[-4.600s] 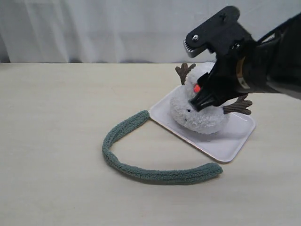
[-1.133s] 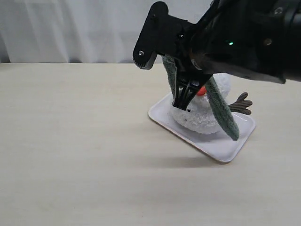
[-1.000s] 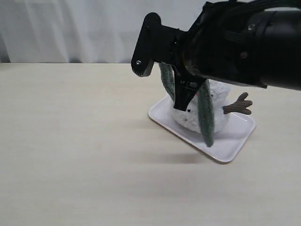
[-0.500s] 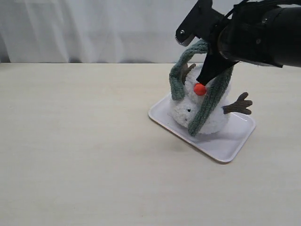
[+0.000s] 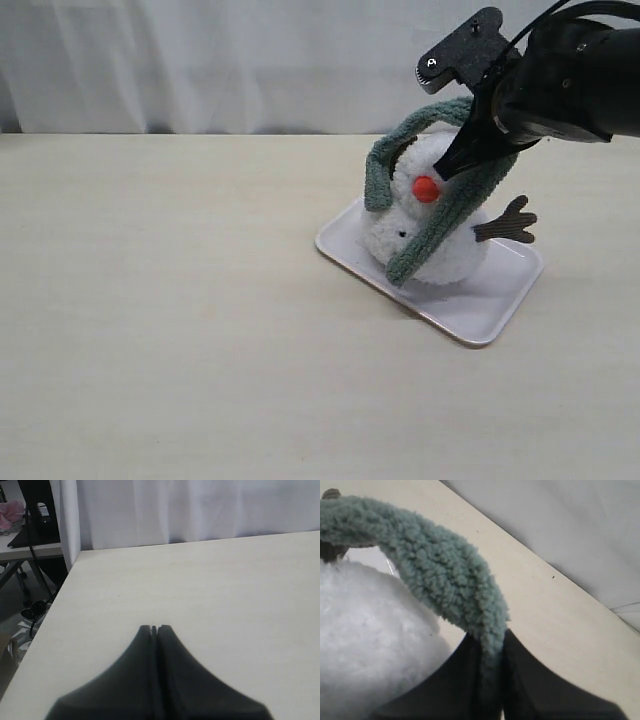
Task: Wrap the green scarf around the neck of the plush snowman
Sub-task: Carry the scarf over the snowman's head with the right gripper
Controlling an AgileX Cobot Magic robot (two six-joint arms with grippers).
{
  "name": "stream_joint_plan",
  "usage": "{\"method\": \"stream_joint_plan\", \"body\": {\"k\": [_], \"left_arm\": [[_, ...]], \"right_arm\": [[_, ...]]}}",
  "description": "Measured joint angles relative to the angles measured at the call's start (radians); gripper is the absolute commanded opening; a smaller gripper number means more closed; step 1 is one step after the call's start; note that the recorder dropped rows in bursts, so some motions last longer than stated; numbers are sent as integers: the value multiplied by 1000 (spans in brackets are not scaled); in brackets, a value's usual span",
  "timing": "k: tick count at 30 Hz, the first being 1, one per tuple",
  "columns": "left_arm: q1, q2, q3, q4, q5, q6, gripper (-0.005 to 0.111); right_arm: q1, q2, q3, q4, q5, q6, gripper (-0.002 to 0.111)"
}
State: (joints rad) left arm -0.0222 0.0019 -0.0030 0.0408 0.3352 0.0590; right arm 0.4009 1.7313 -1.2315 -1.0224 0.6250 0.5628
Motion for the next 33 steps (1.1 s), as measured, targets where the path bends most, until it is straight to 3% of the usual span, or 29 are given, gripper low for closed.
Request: {"method": "stream_joint_plan", "body": {"k": [5,8,17,24,33], "left_arm": [[0,0,0,0,0,0,0],[0,0,0,0,0,0,0],[0,0,0,0,0,0,0],[0,0,0,0,0,0,0],[0,0,0,0,0,0,0]], "right_arm": [[0,0,0,44,0,2,43],[0,0,0,105,0,2,47],[0,0,-95,352,90,-61,47],[0,-5,-124,412,211,-93,47],[0,-131,-95,528,225,-162,47]]}}
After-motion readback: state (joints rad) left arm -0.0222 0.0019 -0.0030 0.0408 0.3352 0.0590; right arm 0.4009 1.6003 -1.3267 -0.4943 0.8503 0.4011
